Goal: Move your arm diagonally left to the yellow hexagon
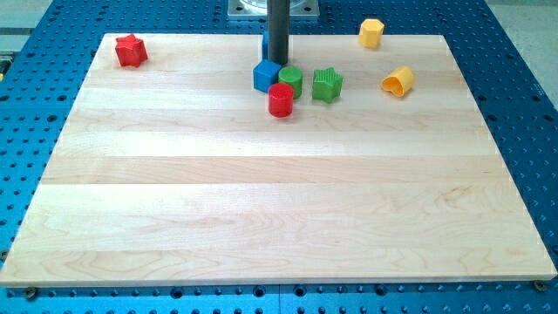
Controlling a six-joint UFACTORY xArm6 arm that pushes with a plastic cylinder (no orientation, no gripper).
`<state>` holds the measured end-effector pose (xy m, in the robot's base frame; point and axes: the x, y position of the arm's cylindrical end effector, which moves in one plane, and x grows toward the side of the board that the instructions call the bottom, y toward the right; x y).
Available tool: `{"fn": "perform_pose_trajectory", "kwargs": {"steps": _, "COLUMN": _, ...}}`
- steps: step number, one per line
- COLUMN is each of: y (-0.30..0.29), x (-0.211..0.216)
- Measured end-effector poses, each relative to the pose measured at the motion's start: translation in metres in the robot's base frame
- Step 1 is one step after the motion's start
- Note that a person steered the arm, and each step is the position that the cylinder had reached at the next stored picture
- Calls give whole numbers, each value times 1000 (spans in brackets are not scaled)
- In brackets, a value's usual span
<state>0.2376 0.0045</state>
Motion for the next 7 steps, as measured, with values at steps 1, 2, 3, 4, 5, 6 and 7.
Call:
{"fn": "perform_pose_trajectory", "kwargs": {"steps": 1, "y": 1, "x": 10}}
{"fn": "perform_pose_trajectory", "kwargs": {"steps": 2, "y": 52, "x": -7}}
{"fn": "perform_pose_trajectory", "kwargs": {"steps": 3, "y": 53, "x": -45}}
{"fn": "perform_pose_trajectory", "kwargs": {"steps": 4, "y": 23, "x": -35}}
{"fn": "perform_pose_trajectory", "kwargs": {"steps": 5, "y": 10, "x": -21}}
{"fn": "perform_pose_trajectory", "kwargs": {"steps": 6, "y": 10, "x": -7}}
{"fn": "perform_pose_trajectory", "kwargs": {"steps": 7, "y": 9, "x": -3}}
